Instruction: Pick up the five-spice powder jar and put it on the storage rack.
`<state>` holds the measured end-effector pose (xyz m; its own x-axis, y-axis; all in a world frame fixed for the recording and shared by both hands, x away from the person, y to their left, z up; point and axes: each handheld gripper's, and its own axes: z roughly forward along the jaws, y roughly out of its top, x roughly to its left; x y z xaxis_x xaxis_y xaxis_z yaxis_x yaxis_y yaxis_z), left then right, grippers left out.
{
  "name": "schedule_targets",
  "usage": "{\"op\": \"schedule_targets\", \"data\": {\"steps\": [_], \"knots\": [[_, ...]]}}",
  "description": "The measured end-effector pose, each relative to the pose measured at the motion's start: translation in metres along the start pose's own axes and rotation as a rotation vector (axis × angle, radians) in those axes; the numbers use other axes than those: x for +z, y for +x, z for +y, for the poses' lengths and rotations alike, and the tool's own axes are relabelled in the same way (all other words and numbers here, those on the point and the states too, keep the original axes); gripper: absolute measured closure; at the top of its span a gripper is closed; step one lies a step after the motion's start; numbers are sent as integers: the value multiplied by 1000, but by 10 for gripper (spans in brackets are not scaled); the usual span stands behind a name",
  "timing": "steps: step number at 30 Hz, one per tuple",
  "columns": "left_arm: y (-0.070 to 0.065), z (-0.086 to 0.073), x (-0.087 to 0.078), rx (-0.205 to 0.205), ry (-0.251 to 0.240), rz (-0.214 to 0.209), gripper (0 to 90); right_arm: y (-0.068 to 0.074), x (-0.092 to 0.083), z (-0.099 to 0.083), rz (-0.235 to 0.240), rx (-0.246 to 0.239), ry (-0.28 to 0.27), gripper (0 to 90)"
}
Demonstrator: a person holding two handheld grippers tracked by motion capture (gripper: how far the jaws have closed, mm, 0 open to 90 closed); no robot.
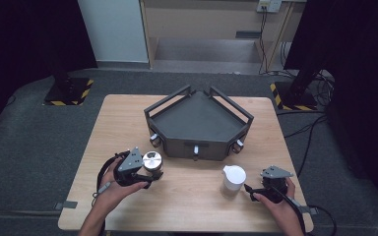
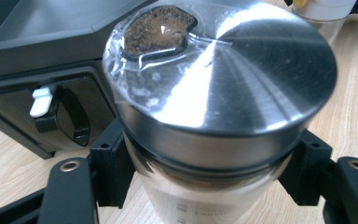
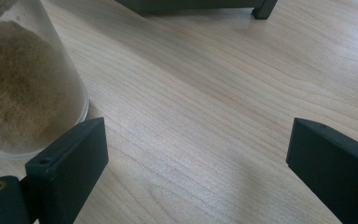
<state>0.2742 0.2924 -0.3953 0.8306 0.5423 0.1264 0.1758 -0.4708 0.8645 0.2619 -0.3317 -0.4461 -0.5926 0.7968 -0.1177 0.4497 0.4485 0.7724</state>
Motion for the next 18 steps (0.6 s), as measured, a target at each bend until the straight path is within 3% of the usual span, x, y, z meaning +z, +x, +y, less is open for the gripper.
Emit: {"op": "schedule_targets", "data": {"steps": [11,18], "knots": [[-2,20,-7,10,-14,8,302,0,-1,0,-1,3,4,61],[0,37,-1,19,-16,-5,302,0,-1,0,-4,6,5,60]]}}
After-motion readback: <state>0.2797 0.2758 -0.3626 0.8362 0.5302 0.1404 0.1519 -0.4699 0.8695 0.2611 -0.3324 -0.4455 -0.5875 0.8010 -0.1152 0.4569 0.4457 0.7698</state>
